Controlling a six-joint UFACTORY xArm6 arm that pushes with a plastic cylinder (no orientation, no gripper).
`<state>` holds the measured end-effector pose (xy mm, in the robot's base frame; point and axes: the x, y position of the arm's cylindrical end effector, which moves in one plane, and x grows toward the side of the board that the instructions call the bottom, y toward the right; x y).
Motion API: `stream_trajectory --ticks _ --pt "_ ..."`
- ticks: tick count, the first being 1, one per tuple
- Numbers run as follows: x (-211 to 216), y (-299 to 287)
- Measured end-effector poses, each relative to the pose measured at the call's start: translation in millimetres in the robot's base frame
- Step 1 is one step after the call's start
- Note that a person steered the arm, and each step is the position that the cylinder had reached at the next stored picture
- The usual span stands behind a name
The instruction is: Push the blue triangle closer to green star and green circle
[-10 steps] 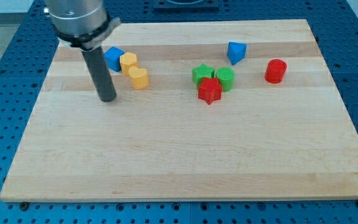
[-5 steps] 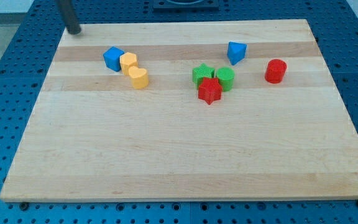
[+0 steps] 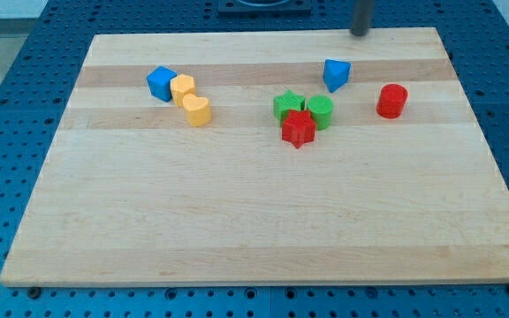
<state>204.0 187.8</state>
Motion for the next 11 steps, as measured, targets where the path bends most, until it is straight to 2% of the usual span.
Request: stream_trajectory --ticks 1,2,4,10,11 --pt "73.9 1.8" --pt "87.5 1.8" --pt "88.0 -5.7" --pt "94.5 -94.9" --pt "87.2 -69.4"
